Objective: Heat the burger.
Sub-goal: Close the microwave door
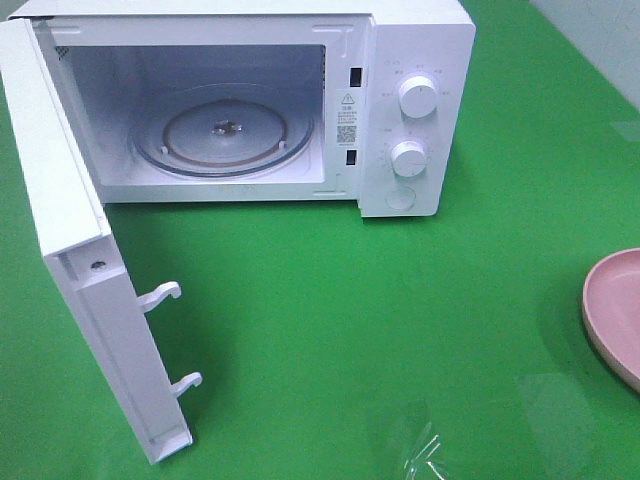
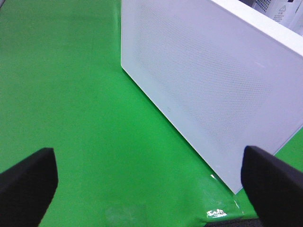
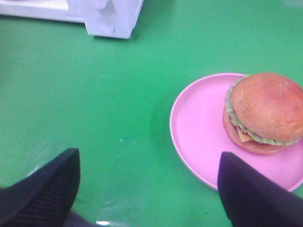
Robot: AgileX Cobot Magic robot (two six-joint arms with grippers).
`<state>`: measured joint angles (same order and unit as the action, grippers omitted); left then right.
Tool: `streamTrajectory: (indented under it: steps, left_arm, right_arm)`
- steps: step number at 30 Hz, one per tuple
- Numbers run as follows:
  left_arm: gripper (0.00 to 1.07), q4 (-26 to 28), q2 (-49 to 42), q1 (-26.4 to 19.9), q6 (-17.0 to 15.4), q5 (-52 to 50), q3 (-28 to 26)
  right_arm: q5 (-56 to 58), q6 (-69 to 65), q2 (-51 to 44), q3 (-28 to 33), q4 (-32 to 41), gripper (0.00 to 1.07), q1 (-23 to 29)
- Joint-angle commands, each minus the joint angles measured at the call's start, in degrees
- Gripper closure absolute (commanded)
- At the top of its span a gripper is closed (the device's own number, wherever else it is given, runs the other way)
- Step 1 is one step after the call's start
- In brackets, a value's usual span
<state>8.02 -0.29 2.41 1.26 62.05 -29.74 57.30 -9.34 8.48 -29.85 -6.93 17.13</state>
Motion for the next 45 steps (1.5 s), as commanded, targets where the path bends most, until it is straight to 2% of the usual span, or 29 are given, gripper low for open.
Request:
streamTrajectory:
  steps: [1, 2, 4, 6, 12, 45]
  left_arm:
    - [0.09, 0.34, -0.97, 0.00, 0.06, -0.86, 0.23]
    - [0.09, 0.34, -0.97, 0.00, 0.06, -0.86, 0.23]
    - [0.09, 0.34, -0.97, 0.00, 0.06, -0.86, 0.23]
    - [0.09, 0.34, -0.97, 0.00, 0.06, -0.86, 0.23]
    - [0.09, 0.40, -0.86, 0.00, 0.06, -0.86, 0.23]
    - [0.09, 0.40, -0.86, 0.00, 0.06, -0.86, 0.23]
  right_arm:
    - [-2.29, 3.55, -6.19, 1.43, 3.72, 0.31, -4.35]
    - [-2.29, 3.55, -6.19, 1.43, 3.72, 0.31, -4.35]
    - [-2.29, 4.98, -10.03, 1.43, 4.87, 0.31, -8.19]
    - [-2.29, 5.16, -10.31, 1.43, 4.93, 0.31, -9.74]
    - [-2.29, 4.98, -10.31, 1.43, 4.93, 0.31, -11.86]
    - [-2.29, 4.93, -10.26, 1.43, 4.93, 0.31, -11.92]
